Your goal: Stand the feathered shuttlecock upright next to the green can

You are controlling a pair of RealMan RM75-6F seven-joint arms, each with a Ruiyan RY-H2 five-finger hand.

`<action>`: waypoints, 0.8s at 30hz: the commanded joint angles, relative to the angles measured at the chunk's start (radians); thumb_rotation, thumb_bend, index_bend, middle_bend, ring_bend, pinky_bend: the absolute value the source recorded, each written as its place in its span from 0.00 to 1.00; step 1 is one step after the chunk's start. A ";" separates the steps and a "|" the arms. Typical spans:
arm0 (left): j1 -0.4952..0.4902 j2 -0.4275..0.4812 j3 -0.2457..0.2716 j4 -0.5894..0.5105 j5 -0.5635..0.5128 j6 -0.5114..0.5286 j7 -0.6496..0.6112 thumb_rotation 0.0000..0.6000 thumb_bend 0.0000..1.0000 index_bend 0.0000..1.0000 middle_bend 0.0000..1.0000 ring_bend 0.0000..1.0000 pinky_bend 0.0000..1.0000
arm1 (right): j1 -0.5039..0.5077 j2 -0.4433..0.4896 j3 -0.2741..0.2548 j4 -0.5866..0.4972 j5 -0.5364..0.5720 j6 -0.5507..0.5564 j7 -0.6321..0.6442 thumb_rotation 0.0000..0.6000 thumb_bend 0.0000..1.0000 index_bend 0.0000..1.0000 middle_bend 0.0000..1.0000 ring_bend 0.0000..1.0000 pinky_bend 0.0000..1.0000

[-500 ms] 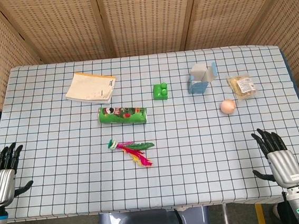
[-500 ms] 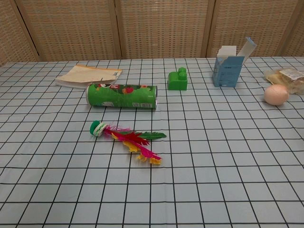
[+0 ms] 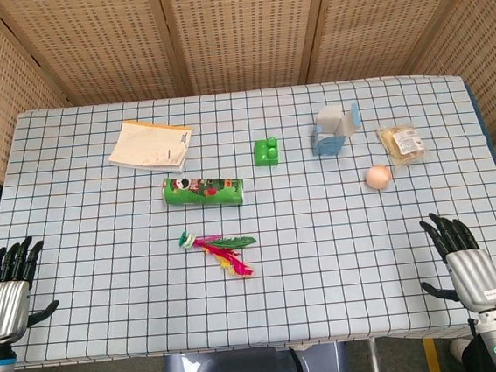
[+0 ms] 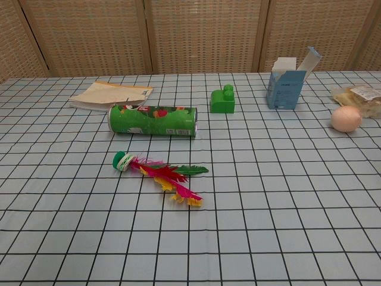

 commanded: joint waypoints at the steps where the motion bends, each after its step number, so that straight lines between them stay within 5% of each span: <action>1: -0.002 0.002 0.004 -0.004 0.004 -0.009 -0.008 1.00 0.00 0.00 0.00 0.00 0.00 | 0.000 0.001 0.002 -0.002 0.004 -0.003 0.000 1.00 0.01 0.00 0.00 0.00 0.00; 14: -0.060 0.044 0.020 -0.080 0.091 -0.069 0.005 1.00 0.00 0.00 0.00 0.00 0.00 | -0.001 0.006 0.006 -0.007 0.008 -0.001 0.008 1.00 0.01 0.00 0.00 0.00 0.00; 24: -0.258 0.084 -0.033 -0.183 0.126 -0.316 0.147 1.00 0.00 0.00 0.00 0.00 0.00 | 0.000 0.007 0.013 0.002 0.026 -0.009 0.023 1.00 0.01 0.00 0.00 0.00 0.00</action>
